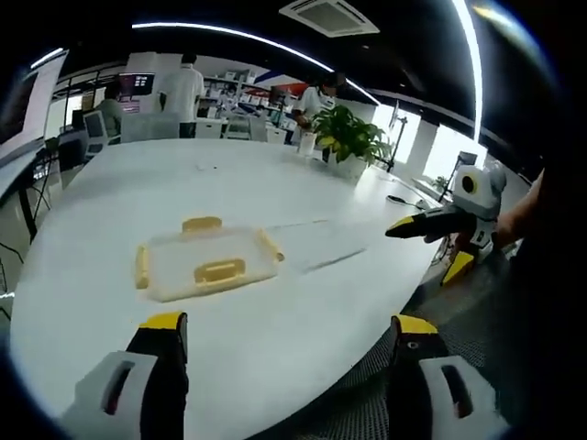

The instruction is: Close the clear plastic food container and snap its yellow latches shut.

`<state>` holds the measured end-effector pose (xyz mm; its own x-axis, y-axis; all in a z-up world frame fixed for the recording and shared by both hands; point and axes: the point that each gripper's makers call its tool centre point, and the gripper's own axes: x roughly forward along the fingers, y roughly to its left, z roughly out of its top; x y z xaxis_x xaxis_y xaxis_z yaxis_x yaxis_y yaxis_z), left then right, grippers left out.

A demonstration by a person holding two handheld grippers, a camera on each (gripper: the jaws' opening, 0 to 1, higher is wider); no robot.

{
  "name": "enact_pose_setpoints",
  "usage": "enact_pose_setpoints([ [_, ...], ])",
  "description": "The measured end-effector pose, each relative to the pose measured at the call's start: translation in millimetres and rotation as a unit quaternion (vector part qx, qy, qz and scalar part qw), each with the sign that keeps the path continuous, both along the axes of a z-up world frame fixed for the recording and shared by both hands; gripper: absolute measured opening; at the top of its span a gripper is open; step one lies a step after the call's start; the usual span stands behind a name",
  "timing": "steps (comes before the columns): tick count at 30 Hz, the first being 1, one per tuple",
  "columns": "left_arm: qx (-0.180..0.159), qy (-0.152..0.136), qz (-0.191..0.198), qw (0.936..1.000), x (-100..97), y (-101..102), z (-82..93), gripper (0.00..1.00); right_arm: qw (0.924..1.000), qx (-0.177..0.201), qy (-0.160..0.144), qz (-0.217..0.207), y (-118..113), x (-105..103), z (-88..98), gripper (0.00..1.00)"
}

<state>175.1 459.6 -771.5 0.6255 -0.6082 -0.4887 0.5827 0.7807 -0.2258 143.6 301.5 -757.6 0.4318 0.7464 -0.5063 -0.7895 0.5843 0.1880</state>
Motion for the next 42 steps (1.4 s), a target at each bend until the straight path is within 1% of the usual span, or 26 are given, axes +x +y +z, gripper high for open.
enact_pose_setpoints([
  [1,-0.001,0.003,-0.001,1.0,-0.2,0,-0.7,0.95,1.0,0.001,0.005,0.001,0,0,-0.5,0.77],
  [2,-0.003,0.01,-0.006,0.9999,-2.8,-2,-1.8,0.95,0.9999,0.005,0.009,0.0,0,0,0.5,0.79],
  [4,0.002,0.009,-0.02,0.9998,-5.4,-5,-2.1,0.96,1.0,0.006,0.0,0.006,1,2,2.8,0.86],
  [5,0.0,0.007,-0.02,0.9998,-4.7,-5,-1.2,0.98,0.9999,0.005,0.002,0.009,1,3,0.7,0.9],
  [6,-0.004,0.006,-0.023,0.9997,-4.9,-7,0.1,0.98,0.9992,-0.012,0.031,0.022,-1,-2,-7.3,0.93],
  [7,-0.007,0.002,-0.027,0.9996,-4.6,-6,1.6,0.98,0.9988,-0.021,0.038,0.023,-3,-3,-9.7,0.91],
  [8,-0.019,0.0,-0.033,0.9993,-4.4,-8,4.7,0.99,0.9977,-0.03,0.05,0.035,-5,-4,-12.6,0.88],
  [9,-0.056,0.013,-0.031,0.9979,-5.7,-13,10.7,0.99,0.9977,-0.031,0.042,0.043,-5,-2,-10.9,0.86],
  [10,-0.065,0.011,-0.027,0.9975,-4.6,-12,13.9,0.99,0.9982,-0.015,0.035,0.047,-3,0,-5.4,0.88],
  [11,-0.055,0.004,-0.032,0.9979,-4.4,-10,15.2,0.99,0.9982,-0.003,0.034,0.05,1,0,-1.2,0.91],
  [12,-0.048,0.001,-0.04,0.9981,-5.0,-10,16.0,0.99,0.9984,0.001,0.015,0.054,4,1,4.0,0.95],
  [13,-0.034,-0.009,-0.049,0.9982,-4.7,-8,16.6,0.99,0.9977,-0.003,-0.002,0.067,6,0,6.1,0.98],
  [14,-0.03,-0.018,-0.055,0.9979,-5.0,-9,19.1,0.99,0.9964,-0.02,-0.017,0.08,6,-3,4.0,1.0],
  [15,-0.033,-0.014,-0.057,0.9978,-6.3,-10,19.0,0.99,0.9952,-0.032,-0.017,0.091,6,-8,1.6,1.0],
  [18,-0.028,-0.011,-0.07,0.9971,-10.0,-13,15.6,0.99,0.9949,-0.029,-0.02,0.094,8,-10,0.7,1.0],
  [19,-0.033,-0.007,-0.073,0.9967,-11.4,-15,15.4,0.99,0.9951,-0.027,-0.02,0.093,8,-9,1.1,1.0],
  [21,-0.059,0.012,-0.067,0.9959,-11.7,-17,15.6,0.99,0.9967,-0.011,-0.018,0.079,8,-4,5.7,1.0],
  [22,-0.058,0.012,-0.063,0.9963,-8.4,-14,15.3,0.99,0.9971,-0.014,-0.024,0.072,5,1,7.3,1.0],
  [25,-0.063,0.019,-0.059,0.9961,-4.8,-11,15.8,0.99,0.9983,-0.005,-0.016,0.055,3,8,11.5,0.95],
  [27,-0.057,0.022,-0.06,0.9963,-3.6,-10,15.1,0.98,0.9988,-0.006,-0.023,0.043,1,15,14.3,0.93],
  [28,-0.054,0.02,-0.061,0.9965,-2.7,-9,15.0,0.96,0.9993,-0.001,-0.021,0.03,1,20,15.8,0.92],
  [29,-0.054,0.022,-0.062,0.9964,-0.8,-9,14.9,0.94,0.9998,0.011,-0.009,0.012,1,24,17.2,0.91],
  [31,-0.058,0.028,-0.055,0.9964,2.2,-8,15.8,0.93,0.9987,0.049,0.002,-0.011,5,34,24.9,0.92],
  [32,-0.06,0.028,-0.053,0.9964,3.0,-9,17.6,0.93,0.9988,0.048,-0.004,-0.012,6,38,26.6,0.92],
  [36,-0.06,0.032,-0.053,0.9963,5.2,-12,21.3,0.91,0.9989,0.042,-0.021,-0.001,14,42,30.3,0.87],
  [42,-0.064,0.035,-0.048,0.9962,10.6,-10,23.8,0.9,0.9985,0.046,-0.026,0.012,22,40,30.6,0.83],
])
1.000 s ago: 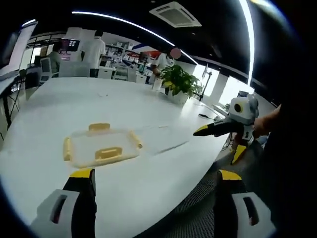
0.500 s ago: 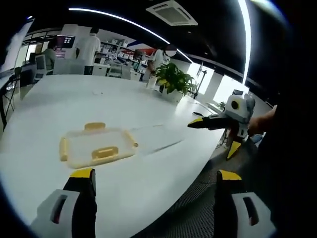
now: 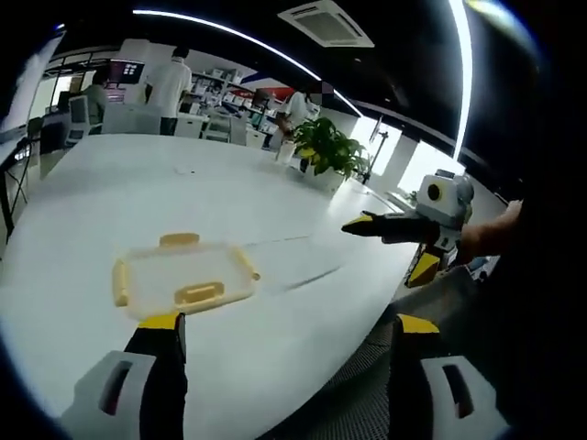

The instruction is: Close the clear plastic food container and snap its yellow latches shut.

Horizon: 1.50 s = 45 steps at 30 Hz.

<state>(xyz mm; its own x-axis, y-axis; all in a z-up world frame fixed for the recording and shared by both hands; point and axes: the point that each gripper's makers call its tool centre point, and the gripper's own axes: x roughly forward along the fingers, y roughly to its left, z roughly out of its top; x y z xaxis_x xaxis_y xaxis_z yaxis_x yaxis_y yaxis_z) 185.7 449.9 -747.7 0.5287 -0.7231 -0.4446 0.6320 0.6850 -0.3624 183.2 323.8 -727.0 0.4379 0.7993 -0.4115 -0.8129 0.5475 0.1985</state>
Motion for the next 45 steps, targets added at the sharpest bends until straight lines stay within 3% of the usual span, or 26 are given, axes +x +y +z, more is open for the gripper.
enact_pose_setpoints([
  [16,0.034,0.013,-0.024,0.9991,4.2,9,-5.2,0.83,0.9999,-0.01,-0.002,0.004,12,9,0.0,0.73],
  [30,0.062,0.027,-0.035,0.9971,14.1,31,-7.8,0.77,0.9997,-0.013,0.004,0.02,29,18,-4.3,0.67],
  [36,0.065,0.029,-0.039,0.9967,20.9,33,-7.6,0.74,0.9995,-0.015,-0.001,0.028,38,26,-5.1,0.62],
  [45,0.077,0.037,-0.053,0.995,22.6,32,-13.5,0.74,0.9994,-0.014,0.006,0.032,48,37,-9.8,0.62],
])
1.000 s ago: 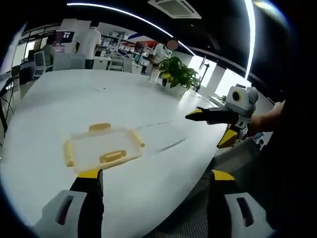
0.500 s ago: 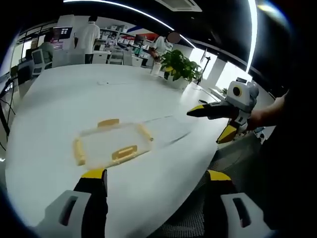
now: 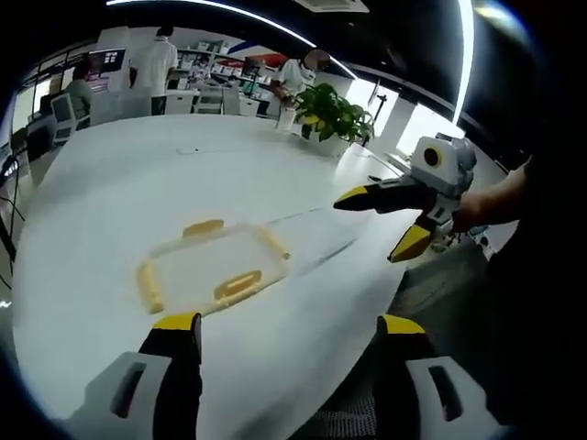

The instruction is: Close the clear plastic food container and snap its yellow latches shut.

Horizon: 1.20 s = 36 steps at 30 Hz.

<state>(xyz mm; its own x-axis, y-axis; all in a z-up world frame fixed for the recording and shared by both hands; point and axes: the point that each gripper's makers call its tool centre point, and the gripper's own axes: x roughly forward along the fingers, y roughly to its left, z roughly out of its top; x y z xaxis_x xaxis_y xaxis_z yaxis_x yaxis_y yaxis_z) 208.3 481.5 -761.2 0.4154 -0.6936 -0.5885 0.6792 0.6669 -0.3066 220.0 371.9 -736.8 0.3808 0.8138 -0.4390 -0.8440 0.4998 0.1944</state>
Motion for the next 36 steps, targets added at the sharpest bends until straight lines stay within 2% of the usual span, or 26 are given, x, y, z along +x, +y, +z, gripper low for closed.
enact_pose_setpoints([
  [5,0.003,0.008,-0.003,1.0,2.5,2,-2.3,0.71,0.9999,-0.007,0.005,0.007,3,5,-3.5,0.62],
  [10,0.012,0.017,-0.01,0.9997,4.2,2,-7.2,0.75,0.9996,-0.016,0.005,0.024,6,6,-5.9,0.62],
  [14,0.026,0.024,-0.007,0.9993,6.6,7,-10.8,0.85,0.9996,-0.013,0.009,0.025,7,10,-5.7,0.63],
  [19,0.039,0.024,-0.006,0.9989,15.4,18,-11.5,0.89,0.9996,-0.017,0.014,0.018,8,18,-10.3,0.69],
  [22,0.048,0.022,-0.008,0.9985,20.6,24,-12.4,0.91,0.9994,-0.02,0.016,0.021,10,20,-12.4,0.7],
  [24,0.058,0.023,-0.008,0.9981,23.6,27,-14.3,0.98,0.9993,-0.024,0.015,0.025,11,22,-13.5,0.7],
  [25,0.068,0.019,-0.001,0.9975,27.9,33,-15.3,0.99,0.9992,-0.025,0.016,0.027,11,22,-13.9,0.7],
  [27,0.058,0.03,-0.008,0.9978,28.2,32,-15.1,0.99,0.999,-0.029,0.015,0.03,12,24,-15.2,0.69],
  [30,0.067,0.021,-0.016,0.9974,32.6,34,-15.0,0.99,0.999,-0.029,0.015,0.031,14,26,-14.9,0.69],
  [36,0.089,0.028,-0.048,0.9945,31.8,35,-23.2,0.99,0.9986,-0.038,0.014,0.032,14,32,-18.7,0.68],
])
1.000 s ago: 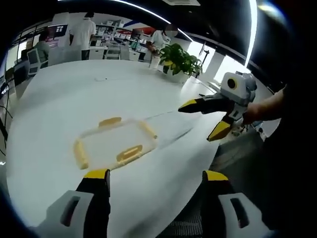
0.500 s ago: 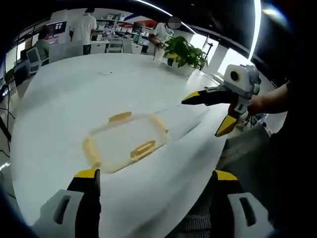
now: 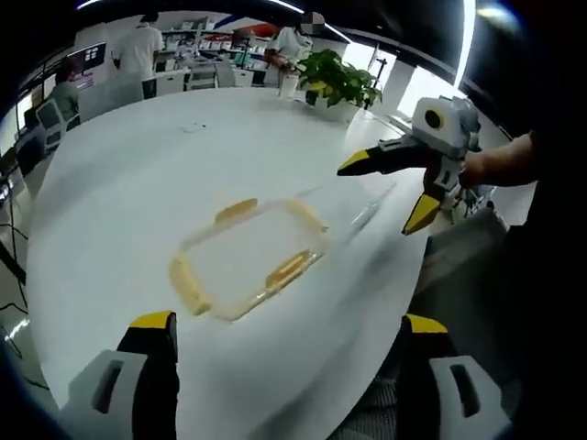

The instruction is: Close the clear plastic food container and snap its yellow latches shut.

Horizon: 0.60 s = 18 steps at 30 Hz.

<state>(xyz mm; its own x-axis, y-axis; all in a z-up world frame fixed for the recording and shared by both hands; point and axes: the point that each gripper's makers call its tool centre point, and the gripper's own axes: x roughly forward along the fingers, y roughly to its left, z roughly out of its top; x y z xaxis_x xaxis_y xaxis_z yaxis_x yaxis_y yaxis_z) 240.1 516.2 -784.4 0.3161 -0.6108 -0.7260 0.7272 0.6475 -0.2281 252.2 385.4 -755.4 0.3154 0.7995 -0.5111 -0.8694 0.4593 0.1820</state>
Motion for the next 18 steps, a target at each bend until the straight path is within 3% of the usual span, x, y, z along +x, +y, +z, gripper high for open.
enact_pose_setpoints([
  [9,0.003,0.008,-0.008,0.9999,8.7,3,-2.9,0.95,1.0,-0.008,0.002,-0.004,3,9,-5.3,0.69],
  [11,0.009,0.007,-0.015,0.9998,10.4,4,-4.5,0.95,0.9997,-0.021,0.009,-0.002,1,12,-10.6,0.68],
  [18,0.021,0.009,-0.033,0.9992,12.2,6,-8.7,0.96,0.9981,-0.058,-0.005,0.019,1,23,-16.3,0.64],
])
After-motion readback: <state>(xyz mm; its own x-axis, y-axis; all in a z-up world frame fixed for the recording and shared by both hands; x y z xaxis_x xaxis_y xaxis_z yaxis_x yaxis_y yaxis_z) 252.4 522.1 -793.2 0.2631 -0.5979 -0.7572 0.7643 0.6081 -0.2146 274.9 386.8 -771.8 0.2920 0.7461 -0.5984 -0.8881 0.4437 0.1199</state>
